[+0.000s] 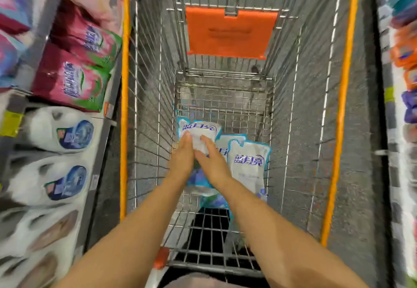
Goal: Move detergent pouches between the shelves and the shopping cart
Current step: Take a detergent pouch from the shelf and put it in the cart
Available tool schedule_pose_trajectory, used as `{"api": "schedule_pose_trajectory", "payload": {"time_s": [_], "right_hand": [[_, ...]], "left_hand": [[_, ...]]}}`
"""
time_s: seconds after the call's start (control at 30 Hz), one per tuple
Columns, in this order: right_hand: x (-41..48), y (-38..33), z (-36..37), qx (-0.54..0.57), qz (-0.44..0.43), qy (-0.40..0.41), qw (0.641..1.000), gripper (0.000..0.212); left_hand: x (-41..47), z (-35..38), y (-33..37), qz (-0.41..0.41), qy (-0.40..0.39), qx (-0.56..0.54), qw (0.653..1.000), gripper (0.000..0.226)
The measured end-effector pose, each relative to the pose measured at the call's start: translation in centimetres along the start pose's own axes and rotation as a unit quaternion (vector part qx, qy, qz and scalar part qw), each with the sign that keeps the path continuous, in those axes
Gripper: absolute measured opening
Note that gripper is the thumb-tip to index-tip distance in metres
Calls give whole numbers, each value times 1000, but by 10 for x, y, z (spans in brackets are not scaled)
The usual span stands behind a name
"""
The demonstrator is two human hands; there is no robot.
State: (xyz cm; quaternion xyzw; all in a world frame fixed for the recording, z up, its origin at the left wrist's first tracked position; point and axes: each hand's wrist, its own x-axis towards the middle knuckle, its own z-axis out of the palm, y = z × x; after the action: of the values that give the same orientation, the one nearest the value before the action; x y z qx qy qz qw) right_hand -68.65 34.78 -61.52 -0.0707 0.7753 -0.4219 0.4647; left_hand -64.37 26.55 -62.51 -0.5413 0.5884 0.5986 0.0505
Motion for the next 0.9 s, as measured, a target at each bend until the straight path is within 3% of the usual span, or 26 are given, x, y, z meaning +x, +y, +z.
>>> {"api": "schedule_pose_trajectory", "payload": {"time_s": [0.07,0.2,0.3,0.5,0.57,0.63,0.73,0.9], "right_hand": [[16,23,11,-7,44,-15,999,52],[23,60,38,-43,95,-54,993,56],[13,79,45,-47,125,-65,989,63],[7,90,41,-71,153,-114,979,44],[10,80,36,-81,146,-94,982,34],[12,68,26,-101,138,-82,982,49],[10,50,8,-143,94,-55,984,61],[-23,27,-20,-166,22,-11,986,54]], "left_hand": [[12,2,-24,-30,-15,38,999,58],[24,7,-76,-102,-33,52,993,67],[26,3,-98,-172,9,37,984,48],[37,-1,-108,-238,43,44,969,84],[24,1,-84,-222,31,56,973,73],[10,6,-66,-169,14,97,981,48],[-9,12,-49,-92,11,163,982,45],[-52,20,-18,23,31,207,978,44]]}}
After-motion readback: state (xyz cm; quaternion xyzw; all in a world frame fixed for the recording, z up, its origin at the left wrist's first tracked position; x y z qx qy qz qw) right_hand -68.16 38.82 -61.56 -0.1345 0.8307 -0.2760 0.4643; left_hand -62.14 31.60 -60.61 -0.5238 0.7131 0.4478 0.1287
